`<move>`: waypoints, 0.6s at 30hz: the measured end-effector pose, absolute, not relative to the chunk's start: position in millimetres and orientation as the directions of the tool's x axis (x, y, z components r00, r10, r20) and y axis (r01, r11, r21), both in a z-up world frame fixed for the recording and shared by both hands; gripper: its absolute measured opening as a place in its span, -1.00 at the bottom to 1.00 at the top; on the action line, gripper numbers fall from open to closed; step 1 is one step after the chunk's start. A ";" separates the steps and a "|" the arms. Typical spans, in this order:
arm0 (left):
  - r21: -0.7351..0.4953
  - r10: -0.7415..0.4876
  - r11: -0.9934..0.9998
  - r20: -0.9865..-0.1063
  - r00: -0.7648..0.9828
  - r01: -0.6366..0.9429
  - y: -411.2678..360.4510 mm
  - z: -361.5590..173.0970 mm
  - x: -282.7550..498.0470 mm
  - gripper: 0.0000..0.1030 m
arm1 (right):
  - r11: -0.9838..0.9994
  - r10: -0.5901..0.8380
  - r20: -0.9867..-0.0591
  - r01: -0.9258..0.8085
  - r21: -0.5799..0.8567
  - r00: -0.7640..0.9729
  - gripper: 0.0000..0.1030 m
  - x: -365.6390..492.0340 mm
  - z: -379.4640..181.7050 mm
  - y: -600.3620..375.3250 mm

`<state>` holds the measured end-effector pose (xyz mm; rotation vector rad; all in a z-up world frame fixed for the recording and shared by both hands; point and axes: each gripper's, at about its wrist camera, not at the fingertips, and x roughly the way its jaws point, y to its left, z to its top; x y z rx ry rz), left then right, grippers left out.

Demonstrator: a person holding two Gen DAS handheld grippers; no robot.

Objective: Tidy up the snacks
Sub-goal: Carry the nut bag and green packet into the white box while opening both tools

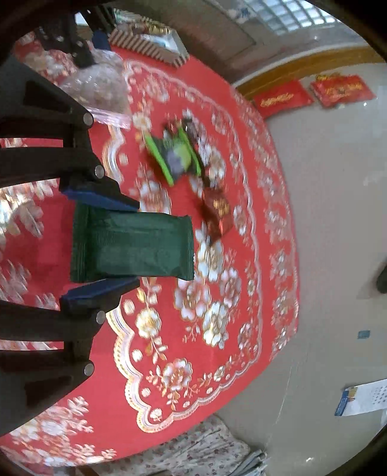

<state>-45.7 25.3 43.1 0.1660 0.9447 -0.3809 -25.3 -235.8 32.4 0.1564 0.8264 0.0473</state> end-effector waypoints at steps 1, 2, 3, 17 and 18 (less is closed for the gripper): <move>-0.031 -0.248 0.923 -0.810 0.531 0.384 28.5 46.0 -47.6 -0.43 | 0.986 0.115 -0.725 0.008 0.164 0.679 -0.13 -27.8 34.2 -231.1; -0.036 -0.251 0.926 -0.804 0.539 0.377 33.4 50.0 -50.8 -0.43 | 0.986 0.126 -0.721 -0.006 0.166 0.681 -0.13 -30.2 36.2 -225.6; -0.036 -0.249 0.928 -0.801 0.545 0.371 35.7 52.3 -52.5 -0.43 | 0.986 0.136 -0.716 -0.024 0.164 0.685 -0.13 -33.8 40.2 -217.6; -0.029 -0.147 0.981 -0.758 0.636 0.191 115.7 72.8 -70.9 -0.43 | 0.961 0.274 -0.672 -0.228 0.157 0.688 -0.13 -47.7 70.3 -112.8; -0.028 -0.141 0.983 -0.756 0.640 0.183 120.4 73.5 -71.9 -0.42 | 0.958 0.281 -0.671 -0.242 0.154 0.686 -0.13 -47.7 71.2 -105.0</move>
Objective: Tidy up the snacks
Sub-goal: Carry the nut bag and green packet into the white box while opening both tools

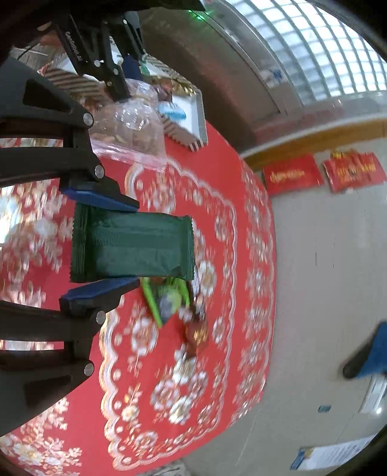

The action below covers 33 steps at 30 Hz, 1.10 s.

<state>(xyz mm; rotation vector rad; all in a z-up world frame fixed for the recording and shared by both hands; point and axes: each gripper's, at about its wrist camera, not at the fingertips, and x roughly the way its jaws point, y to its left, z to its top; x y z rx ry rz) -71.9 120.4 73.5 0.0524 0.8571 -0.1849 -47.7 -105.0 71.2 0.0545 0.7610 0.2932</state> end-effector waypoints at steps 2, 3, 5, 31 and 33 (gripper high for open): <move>-0.024 -0.124 0.987 -0.750 0.649 0.161 131.6 75.2 -74.6 -0.42 | 0.953 0.292 -0.671 -0.263 0.148 0.681 -0.13 -47.8 72.5 -92.0; -0.028 -0.119 0.989 -0.748 0.653 0.148 139.0 76.0 -76.4 -0.42 | 0.949 0.304 -0.670 -0.280 0.147 0.677 -0.12 -47.7 73.7 -81.7; -0.025 -0.105 0.991 -0.745 0.659 0.130 149.5 77.0 -78.7 -0.42 | 0.942 0.317 -0.669 -0.302 0.144 0.672 -0.12 -48.3 74.8 -68.2; -0.052 0.075 0.985 -0.734 0.675 -0.166 288.7 76.7 -94.5 -0.42 | 0.836 0.445 -0.680 -0.543 0.082 0.582 -0.12 -40.6 85.9 93.2; -0.054 0.081 0.982 -0.738 0.670 -0.179 295.0 73.6 -94.7 -0.42 | 0.828 0.452 -0.686 -0.555 0.085 0.570 -0.12 -38.9 84.2 101.6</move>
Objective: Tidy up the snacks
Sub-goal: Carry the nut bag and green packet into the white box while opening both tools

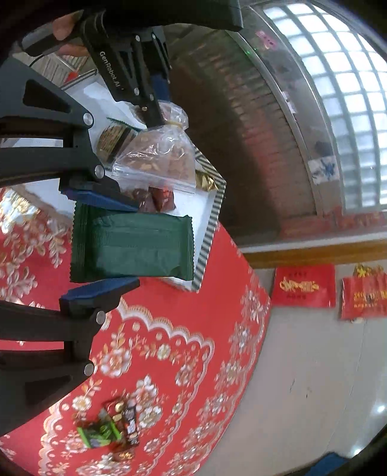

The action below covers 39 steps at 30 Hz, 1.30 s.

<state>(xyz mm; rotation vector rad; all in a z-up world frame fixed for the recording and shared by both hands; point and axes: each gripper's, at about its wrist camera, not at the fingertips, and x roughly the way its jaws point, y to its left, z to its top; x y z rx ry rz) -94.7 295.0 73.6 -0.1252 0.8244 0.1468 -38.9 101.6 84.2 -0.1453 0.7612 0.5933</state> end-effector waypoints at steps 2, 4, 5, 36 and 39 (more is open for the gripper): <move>-0.059 0.083 0.980 -0.744 0.663 -0.190 301.2 69.6 -95.1 -0.42 | 0.821 0.457 -0.691 -0.564 0.086 0.560 -0.12 -37.0 82.2 109.6; -0.061 0.082 0.979 -0.752 0.654 -0.193 303.6 65.7 -94.2 -0.42 | 0.817 0.454 -0.697 -0.572 0.077 0.555 -0.12 -33.1 79.7 118.9; -0.061 0.080 0.979 -0.757 0.648 -0.192 304.4 62.4 -94.1 -0.42 | 0.815 0.455 -0.699 -0.574 0.078 0.552 -0.12 -31.8 78.9 121.3; -0.041 0.098 0.978 -0.773 0.627 -0.204 303.0 38.8 -89.4 -0.42 | 0.809 0.426 -0.769 -0.582 0.087 0.477 -0.12 24.0 45.2 181.1; -0.046 0.099 0.976 -0.775 0.625 -0.212 302.3 38.7 -89.4 -0.41 | 0.797 0.446 -0.769 -0.594 0.109 0.458 -0.08 26.2 44.0 184.6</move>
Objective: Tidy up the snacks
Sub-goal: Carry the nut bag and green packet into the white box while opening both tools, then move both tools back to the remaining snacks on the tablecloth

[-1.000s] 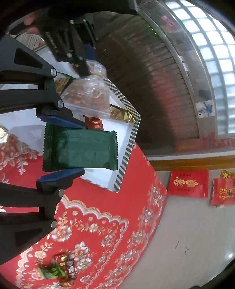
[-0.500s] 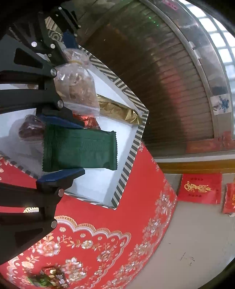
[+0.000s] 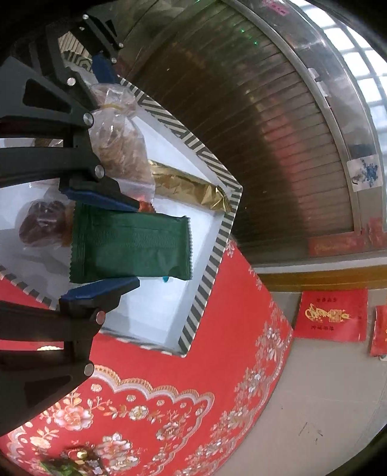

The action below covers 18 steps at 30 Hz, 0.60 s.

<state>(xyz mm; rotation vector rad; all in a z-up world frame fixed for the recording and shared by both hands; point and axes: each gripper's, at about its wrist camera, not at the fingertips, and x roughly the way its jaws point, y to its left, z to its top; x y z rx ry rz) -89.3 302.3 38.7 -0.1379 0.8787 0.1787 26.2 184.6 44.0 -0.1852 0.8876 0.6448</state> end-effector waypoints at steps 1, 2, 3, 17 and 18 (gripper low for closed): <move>-0.049 0.098 0.976 -0.774 0.625 -0.214 302.5 39.0 -89.5 -0.39 | 0.793 0.457 -0.769 -0.597 0.124 0.447 -0.07 27.1 43.3 185.1; -0.054 0.098 0.974 -0.776 0.623 -0.220 303.1 38.8 -89.4 -0.36 | 0.789 0.469 -0.768 -0.598 0.141 0.437 -0.05 27.9 42.7 184.8; -0.055 0.100 0.972 -0.778 0.621 -0.226 303.8 38.4 -88.9 -0.33 | 0.786 0.480 -0.765 -0.598 0.158 0.429 -0.05 28.7 42.8 184.0; -0.033 0.184 0.957 -0.702 0.688 -0.290 293.9 71.2 -107.2 0.44 | 0.770 0.552 -0.694 -0.602 0.211 0.462 0.14 -10.1 69.5 144.3; -0.034 0.183 0.957 -0.699 0.691 -0.287 290.6 72.6 -107.1 0.46 | 0.775 0.545 -0.692 -0.600 0.200 0.473 0.14 -14.7 70.7 139.9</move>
